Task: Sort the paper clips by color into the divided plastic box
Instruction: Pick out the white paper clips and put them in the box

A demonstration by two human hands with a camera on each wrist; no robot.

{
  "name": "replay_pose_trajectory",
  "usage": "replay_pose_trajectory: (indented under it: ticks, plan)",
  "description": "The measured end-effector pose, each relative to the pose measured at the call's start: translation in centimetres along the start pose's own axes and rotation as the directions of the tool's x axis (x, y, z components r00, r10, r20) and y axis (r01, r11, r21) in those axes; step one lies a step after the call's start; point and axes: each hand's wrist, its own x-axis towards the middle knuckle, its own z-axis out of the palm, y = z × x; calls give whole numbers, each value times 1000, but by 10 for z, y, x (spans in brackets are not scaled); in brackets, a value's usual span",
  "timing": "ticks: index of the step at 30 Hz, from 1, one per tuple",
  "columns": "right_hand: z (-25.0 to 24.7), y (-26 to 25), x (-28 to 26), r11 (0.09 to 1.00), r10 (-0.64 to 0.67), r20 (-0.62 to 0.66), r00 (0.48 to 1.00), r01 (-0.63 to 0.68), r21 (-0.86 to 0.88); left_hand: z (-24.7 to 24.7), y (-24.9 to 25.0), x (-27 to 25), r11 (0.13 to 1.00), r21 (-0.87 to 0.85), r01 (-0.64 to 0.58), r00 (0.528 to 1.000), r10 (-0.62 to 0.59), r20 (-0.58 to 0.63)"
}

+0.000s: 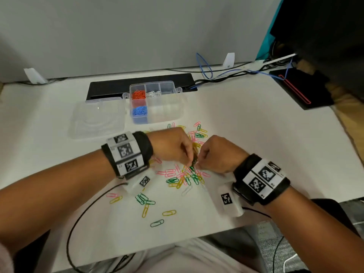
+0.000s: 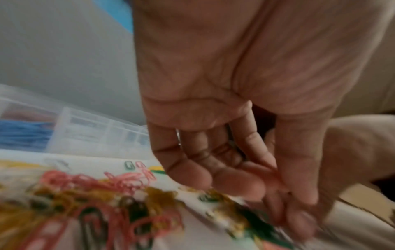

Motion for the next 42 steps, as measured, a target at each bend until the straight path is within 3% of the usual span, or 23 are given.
replay_pose_trajectory:
  ticks: [4,10,14,19,25,30,32,34,38,40,42]
  plan:
    - [3,-7,1,998,40,11,999,-39,-53,21,-4,-2,992,127,-1,999,5,-31]
    - [0,-11,-4,997,-18,25,1000,20,-74,20,-7,-3,964,264,-19,997,36,-61]
    - [-13,-5,-11,996,-87,18,996,88,-5,18,-18,-6,973,229,-30,993,54,-100]
    - [-13,0,-20,996,-76,60,995,79,-50,19,-24,-9,979,201,-16,990,44,-137]
    - [-12,1,-20,995,-102,-38,994,102,8,18,-29,-12,990,138,-7,984,31,-177]
    - [-7,-1,-21,992,-46,35,998,50,-112,13,-33,-15,993,115,0,981,22,-192]
    - [-6,-3,-20,985,-33,47,998,41,-169,11,-33,-17,999,40,8,980,0,-201]
    - [-6,-5,-20,979,-25,57,998,36,-198,11,-32,-18,988,-151,20,979,-50,-197]
    - [-3,-7,-21,969,-24,78,997,43,-242,12,-27,-21,853,-516,80,974,-178,-143]
    - [-1,-9,-21,963,-39,76,996,58,-262,12,-27,-21,802,-590,95,972,-203,-120]
    - [2,-9,-20,957,-61,68,996,78,-281,12,-29,-22,804,-584,109,966,-225,-130]
